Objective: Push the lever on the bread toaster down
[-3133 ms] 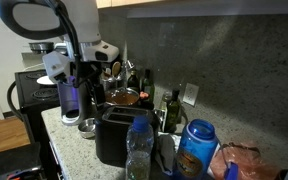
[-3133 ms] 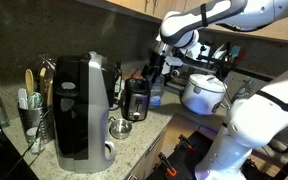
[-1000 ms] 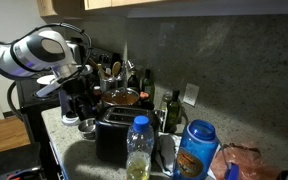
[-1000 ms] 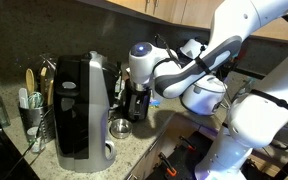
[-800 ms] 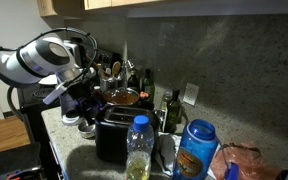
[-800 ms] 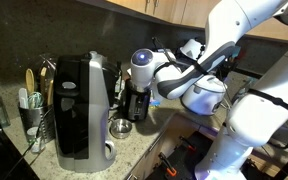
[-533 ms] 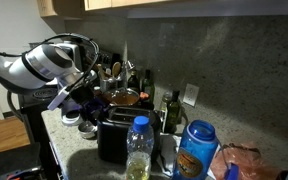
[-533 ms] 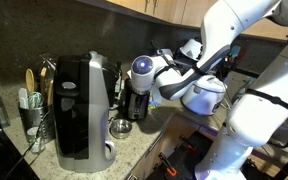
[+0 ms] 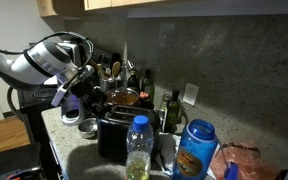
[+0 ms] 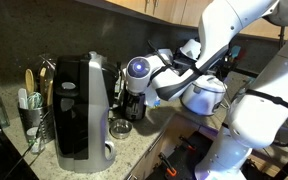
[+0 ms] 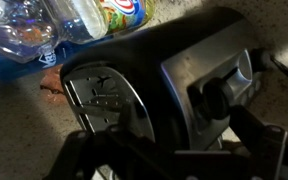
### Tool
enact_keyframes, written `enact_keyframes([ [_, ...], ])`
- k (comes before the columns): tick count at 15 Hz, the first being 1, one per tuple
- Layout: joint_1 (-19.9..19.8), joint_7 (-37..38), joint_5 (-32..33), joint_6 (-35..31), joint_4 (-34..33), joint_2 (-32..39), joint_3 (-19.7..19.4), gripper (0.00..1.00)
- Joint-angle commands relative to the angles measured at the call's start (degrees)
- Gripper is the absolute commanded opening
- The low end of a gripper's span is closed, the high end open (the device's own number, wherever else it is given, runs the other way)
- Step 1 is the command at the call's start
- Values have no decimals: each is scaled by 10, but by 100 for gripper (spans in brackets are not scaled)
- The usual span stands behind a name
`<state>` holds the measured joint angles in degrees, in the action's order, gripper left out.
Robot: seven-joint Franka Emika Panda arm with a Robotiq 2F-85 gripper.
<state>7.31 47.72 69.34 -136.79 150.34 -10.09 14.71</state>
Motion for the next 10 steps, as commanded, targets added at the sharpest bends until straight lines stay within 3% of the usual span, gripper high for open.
enact_keyframes([
  [1, 37, 77, 39, 47, -14, 10, 23, 100],
  [10, 85, 105, 73, 163, -17, 58, 37, 100],
])
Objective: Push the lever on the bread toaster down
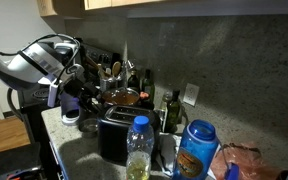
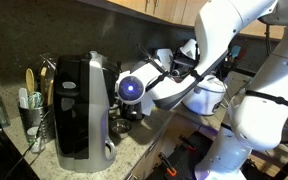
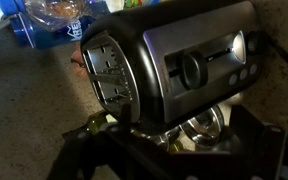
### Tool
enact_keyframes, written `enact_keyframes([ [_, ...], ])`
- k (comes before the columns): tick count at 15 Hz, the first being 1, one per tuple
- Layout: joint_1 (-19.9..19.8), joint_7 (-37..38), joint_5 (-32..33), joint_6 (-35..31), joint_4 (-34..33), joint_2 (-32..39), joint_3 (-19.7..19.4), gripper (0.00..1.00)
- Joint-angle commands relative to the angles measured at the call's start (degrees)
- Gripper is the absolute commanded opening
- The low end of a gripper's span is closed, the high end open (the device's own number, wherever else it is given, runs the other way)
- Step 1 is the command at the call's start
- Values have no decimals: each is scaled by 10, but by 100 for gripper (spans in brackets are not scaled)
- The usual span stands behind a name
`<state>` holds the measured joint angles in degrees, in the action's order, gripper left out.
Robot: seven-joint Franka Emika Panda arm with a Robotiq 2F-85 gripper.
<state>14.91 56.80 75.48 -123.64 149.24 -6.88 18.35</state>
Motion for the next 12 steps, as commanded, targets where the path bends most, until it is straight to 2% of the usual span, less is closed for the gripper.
enact_keyframes([
  [1, 10, 15, 12, 36, -6, 33, 0, 100],
  [5, 11, 14, 15, 36, -7, 61, -4, 100],
  [12, 19, 9, 20, 59, -20, 65, 1, 100],
])
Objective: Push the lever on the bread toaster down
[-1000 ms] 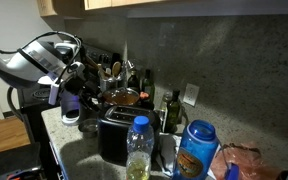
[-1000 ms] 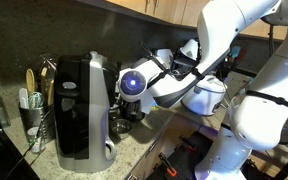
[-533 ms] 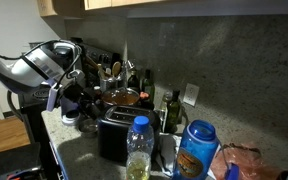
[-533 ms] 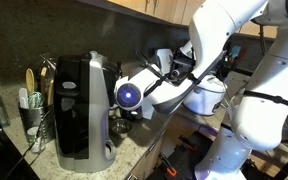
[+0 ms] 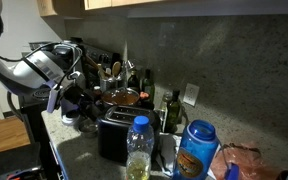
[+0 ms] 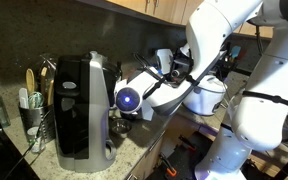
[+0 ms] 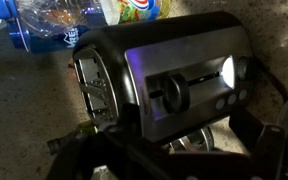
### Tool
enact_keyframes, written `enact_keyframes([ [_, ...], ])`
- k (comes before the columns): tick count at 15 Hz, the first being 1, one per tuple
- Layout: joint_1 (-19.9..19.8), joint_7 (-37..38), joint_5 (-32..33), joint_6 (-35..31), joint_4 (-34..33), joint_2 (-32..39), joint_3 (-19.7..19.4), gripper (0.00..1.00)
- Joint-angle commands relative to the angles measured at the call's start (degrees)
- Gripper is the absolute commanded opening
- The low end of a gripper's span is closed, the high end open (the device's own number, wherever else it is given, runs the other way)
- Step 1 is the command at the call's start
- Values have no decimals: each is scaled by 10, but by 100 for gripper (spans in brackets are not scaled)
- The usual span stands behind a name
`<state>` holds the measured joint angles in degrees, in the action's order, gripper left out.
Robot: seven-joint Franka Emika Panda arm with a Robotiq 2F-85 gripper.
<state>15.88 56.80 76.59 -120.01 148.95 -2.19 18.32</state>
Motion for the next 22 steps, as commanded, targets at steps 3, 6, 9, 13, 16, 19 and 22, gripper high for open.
enact_keyframes([
  [3, 19, -2, -10, 39, -25, 26, 7, 100],
  [6, 24, -6, -22, 44, -23, 33, 7, 100],
  [9, 25, -8, -33, 47, -18, 33, 5, 100],
  [13, 22, -9, -30, 48, -13, 32, 2, 100],
  [16, 22, -12, -29, 48, -14, 33, 2, 74],
  [19, 23, -14, -30, 52, -14, 33, 2, 49],
  [22, 23, -15, -32, 59, -14, 34, 3, 27],
])
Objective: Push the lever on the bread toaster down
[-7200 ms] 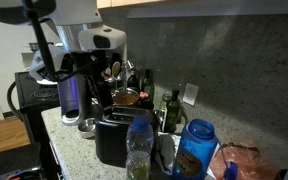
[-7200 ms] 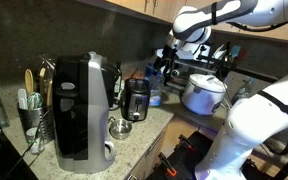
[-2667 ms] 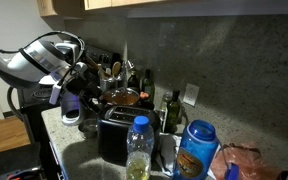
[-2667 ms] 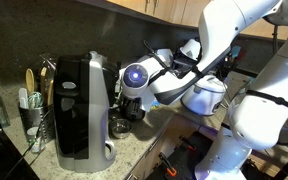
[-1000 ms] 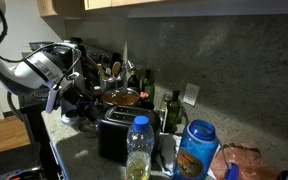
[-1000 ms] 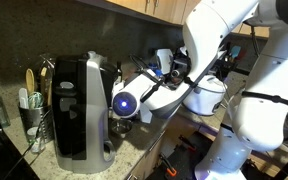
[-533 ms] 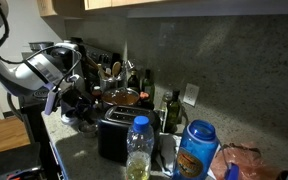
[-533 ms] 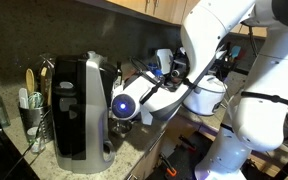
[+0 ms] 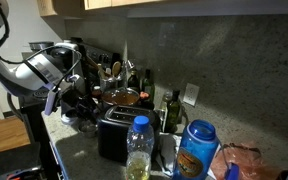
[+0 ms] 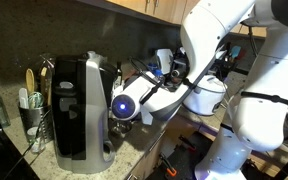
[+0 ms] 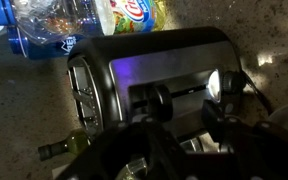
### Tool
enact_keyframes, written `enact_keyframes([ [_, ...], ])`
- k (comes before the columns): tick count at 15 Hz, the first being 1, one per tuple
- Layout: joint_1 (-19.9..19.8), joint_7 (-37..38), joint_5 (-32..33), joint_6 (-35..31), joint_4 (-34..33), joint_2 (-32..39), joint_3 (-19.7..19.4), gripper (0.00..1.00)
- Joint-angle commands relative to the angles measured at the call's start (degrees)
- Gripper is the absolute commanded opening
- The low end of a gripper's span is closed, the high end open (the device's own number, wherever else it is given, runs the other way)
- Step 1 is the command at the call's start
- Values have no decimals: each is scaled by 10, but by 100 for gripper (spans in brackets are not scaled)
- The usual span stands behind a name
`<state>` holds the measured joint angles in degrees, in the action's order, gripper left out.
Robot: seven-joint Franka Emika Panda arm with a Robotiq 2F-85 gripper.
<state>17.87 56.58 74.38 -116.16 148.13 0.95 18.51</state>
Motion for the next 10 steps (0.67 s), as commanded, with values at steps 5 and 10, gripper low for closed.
enact_keyframes([
  [5, 4, -13, -12, 37, -8, 3, 2, 0],
  [10, 5, -12, -12, 39, -8, 4, 2, 4],
])
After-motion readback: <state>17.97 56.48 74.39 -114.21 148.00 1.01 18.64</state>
